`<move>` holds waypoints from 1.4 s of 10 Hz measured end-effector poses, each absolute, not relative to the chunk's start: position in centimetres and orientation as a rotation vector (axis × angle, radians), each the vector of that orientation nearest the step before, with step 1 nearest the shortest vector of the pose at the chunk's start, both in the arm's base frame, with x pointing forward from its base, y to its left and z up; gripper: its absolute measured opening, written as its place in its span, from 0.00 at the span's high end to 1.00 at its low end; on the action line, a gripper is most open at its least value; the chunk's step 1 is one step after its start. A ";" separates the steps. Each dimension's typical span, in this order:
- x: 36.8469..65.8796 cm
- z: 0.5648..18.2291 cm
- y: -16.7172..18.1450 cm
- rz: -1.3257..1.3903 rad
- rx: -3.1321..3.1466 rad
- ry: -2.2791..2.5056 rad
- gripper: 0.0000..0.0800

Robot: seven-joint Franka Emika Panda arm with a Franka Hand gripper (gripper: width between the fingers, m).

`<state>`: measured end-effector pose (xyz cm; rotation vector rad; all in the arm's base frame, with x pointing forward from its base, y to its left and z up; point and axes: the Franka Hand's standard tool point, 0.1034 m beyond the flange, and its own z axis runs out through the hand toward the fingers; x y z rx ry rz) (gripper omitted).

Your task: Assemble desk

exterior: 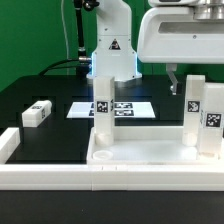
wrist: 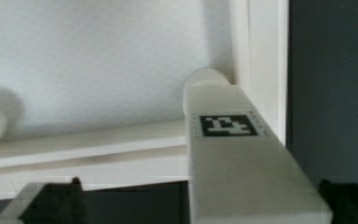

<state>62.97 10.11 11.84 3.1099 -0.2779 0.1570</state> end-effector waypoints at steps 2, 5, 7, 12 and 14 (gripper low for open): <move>62.9 11.4 10.4 0.150 3.106 -0.312 0.19; 62.9 11.4 10.4 0.150 3.096 -0.433 0.54; 62.8 11.4 10.4 0.150 3.058 -0.685 0.63; 63.2 11.2 10.2 0.160 2.835 -1.434 0.63; 63.7 11.3 10.4 0.155 2.590 -1.961 0.63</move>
Offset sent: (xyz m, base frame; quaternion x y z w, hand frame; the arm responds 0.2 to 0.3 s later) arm 0.0000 0.0000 0.0000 0.0000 0.0000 0.0000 1.0000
